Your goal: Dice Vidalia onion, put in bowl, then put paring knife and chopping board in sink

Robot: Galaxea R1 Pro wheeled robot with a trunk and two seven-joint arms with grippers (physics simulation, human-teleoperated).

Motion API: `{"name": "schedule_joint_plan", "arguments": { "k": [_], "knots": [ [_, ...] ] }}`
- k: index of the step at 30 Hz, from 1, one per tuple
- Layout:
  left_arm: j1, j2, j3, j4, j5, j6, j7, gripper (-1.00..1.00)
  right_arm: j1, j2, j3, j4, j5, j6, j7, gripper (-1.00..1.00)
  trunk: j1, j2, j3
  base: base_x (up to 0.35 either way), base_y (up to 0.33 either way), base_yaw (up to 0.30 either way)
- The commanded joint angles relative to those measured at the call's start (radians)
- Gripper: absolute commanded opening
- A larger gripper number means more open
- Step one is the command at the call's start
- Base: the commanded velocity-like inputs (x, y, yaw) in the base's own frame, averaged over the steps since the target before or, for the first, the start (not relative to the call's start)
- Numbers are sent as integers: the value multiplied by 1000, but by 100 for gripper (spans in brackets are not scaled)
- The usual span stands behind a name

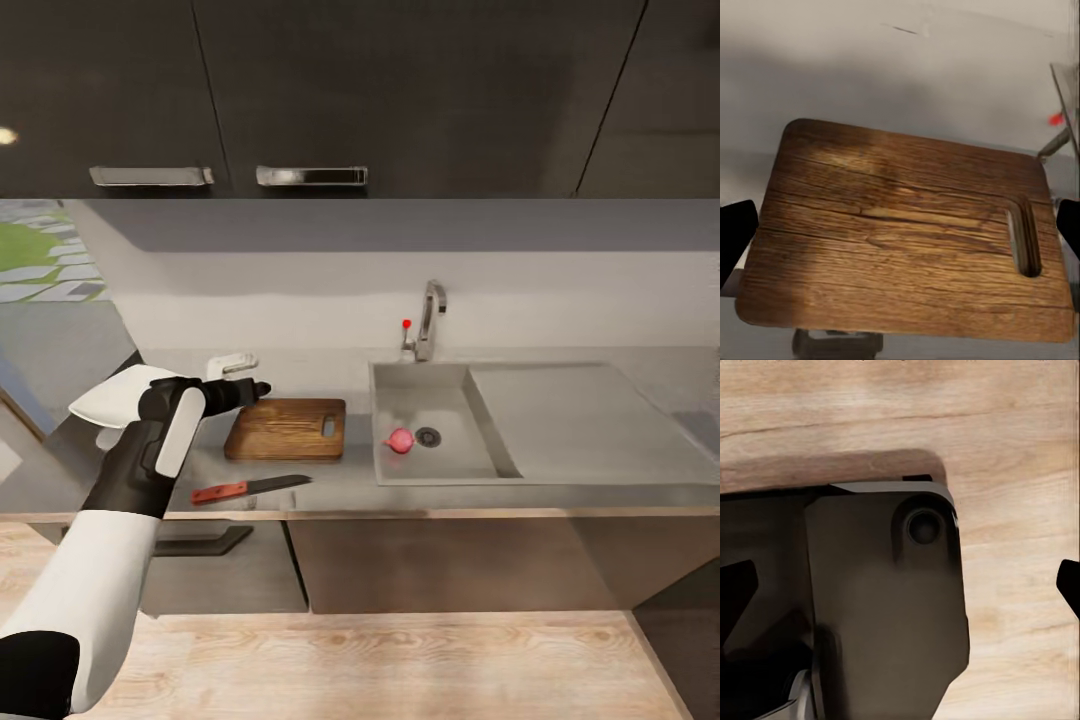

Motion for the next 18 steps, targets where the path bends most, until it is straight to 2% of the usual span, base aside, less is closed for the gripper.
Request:
{"name": "schedule_joint_plan", "arguments": {
  "k": [1, 18],
  "knots": [
    [-1, 1, -2, 1, 11, 3, 10, 100, -1, 0, 9, 1, -9, -3, -3, 100, 1, -2, -2, 0, -319, 0],
    [-1, -25, -2, 23, 11, 3, 10, 100, -1, -1, 8, 1, -9, -2, -3, 100, 1, -2, -2, 0, -319, 0]
  ]
}}
